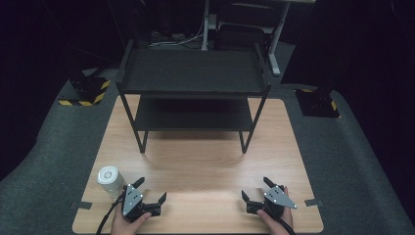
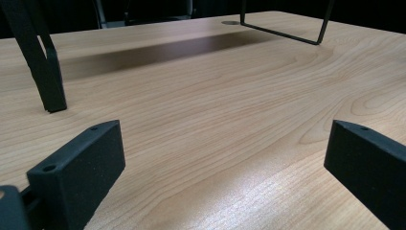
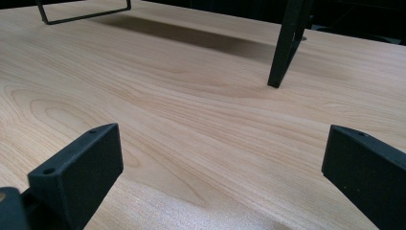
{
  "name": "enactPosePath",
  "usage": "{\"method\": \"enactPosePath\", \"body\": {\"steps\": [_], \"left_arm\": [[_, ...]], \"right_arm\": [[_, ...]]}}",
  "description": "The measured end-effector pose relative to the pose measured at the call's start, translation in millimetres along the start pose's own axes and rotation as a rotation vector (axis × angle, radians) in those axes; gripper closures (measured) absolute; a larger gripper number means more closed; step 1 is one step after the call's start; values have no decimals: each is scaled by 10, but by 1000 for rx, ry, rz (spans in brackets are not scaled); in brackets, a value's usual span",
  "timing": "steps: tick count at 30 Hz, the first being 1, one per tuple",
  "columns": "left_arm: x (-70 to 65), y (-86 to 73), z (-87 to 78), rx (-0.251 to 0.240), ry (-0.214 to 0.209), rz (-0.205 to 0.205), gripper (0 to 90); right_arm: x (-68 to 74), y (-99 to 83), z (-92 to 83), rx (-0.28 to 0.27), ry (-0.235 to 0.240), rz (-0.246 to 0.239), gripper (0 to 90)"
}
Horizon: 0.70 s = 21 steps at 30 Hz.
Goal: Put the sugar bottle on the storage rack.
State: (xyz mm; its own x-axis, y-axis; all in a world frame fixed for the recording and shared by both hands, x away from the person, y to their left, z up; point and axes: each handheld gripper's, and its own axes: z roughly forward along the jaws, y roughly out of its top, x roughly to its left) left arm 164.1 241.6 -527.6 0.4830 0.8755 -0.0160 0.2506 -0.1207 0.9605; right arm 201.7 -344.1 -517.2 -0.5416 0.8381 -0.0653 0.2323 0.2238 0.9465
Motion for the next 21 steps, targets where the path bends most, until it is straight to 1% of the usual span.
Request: {"method": "enactPosePath", "body": {"steps": [5,7,10,12,18,21], "left_arm": [[-12,-12,-9,-6,-1,16,5],[-10,-7,-10,-3,-6,31,5],[-12,-11,-13,-5,-4,28,5],[-17,-20,-22,-9,1,17,5],[-14,-18,-22,-7,1,16,5],[-13,-27,-27,-14,-3,17,5]], "right_arm": [[-6,-9,-5,-4,3,3,3],[-9,-11,-6,-5,6,-2,3],[-6,-14,-7,-7,5,-4,3],[-1,-11,-6,-5,2,-3,3],[-12,-9,-4,-4,11,-13,3],[-12,-10,-4,-5,11,-13,3]]}}
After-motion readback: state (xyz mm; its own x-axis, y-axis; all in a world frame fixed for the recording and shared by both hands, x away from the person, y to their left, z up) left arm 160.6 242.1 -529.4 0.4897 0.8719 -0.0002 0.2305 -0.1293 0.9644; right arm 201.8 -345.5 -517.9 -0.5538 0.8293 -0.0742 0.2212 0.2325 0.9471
